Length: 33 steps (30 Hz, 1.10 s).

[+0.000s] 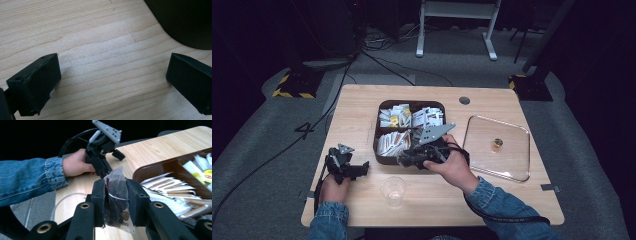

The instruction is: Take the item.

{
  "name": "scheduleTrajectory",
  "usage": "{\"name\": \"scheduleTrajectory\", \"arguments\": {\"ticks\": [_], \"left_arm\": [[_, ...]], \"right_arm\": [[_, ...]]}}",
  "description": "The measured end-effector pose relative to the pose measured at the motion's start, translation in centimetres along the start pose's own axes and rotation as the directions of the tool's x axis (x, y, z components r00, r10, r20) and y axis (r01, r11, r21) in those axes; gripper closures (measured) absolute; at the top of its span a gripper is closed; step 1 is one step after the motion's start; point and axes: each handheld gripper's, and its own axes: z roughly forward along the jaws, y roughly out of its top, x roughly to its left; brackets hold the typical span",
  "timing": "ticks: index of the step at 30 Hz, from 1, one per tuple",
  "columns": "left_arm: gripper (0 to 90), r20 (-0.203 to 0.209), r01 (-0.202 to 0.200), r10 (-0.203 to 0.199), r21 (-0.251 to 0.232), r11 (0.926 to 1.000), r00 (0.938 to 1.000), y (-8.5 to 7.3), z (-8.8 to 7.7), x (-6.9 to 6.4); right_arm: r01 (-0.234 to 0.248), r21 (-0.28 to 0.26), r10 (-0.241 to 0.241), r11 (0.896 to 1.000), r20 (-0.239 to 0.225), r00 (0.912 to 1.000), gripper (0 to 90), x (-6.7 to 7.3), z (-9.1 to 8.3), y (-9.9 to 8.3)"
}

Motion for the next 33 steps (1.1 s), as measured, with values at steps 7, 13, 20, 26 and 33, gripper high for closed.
{"name": "scheduleTrajectory", "arguments": {"ticks": [7, 13, 20, 26, 33], "left_arm": [[0.0, 0.000, 0.001, -0.001, 0.001, 1.0000, 1.0000, 0.0, 0.0, 0.0], [0.0, 0.000, 0.002, -0.002, 0.001, 1.0000, 1.0000, 0.0, 0.0, 0.0], [0.0, 0.000, 0.002, -0.002, 0.001, 1.0000, 1.0000, 0.0, 0.0, 0.0], [0.0, -0.001, 0.001, -0.001, 0.001, 1.0000, 1.0000, 0.0, 0.0, 0.0], [0.0, 0.000, 0.001, -0.001, 0.001, 1.0000, 1.0000, 0.0, 0.0, 0.0]], "right_arm": [[0.012, 0.009, -0.012, 1.000, -0.033, 0.9994, 69.5, 1.1, 0.8, -0.1], [0.023, 0.014, -0.022, 1.000, -0.056, 0.9982, 69.5, 1.9, 1.4, -0.2], [0.028, 0.022, -0.026, 0.999, -0.085, 0.9960, 69.5, 2.6, 2.2, -0.7], [0.037, 0.039, -0.033, 0.999, -0.101, 0.9943, 69.4, 3.1, 2.9, -1.1], [0.054, 0.063, -0.047, 0.997, -0.113, 0.9924, 69.4, 3.8, 3.6, -1.5]]}}
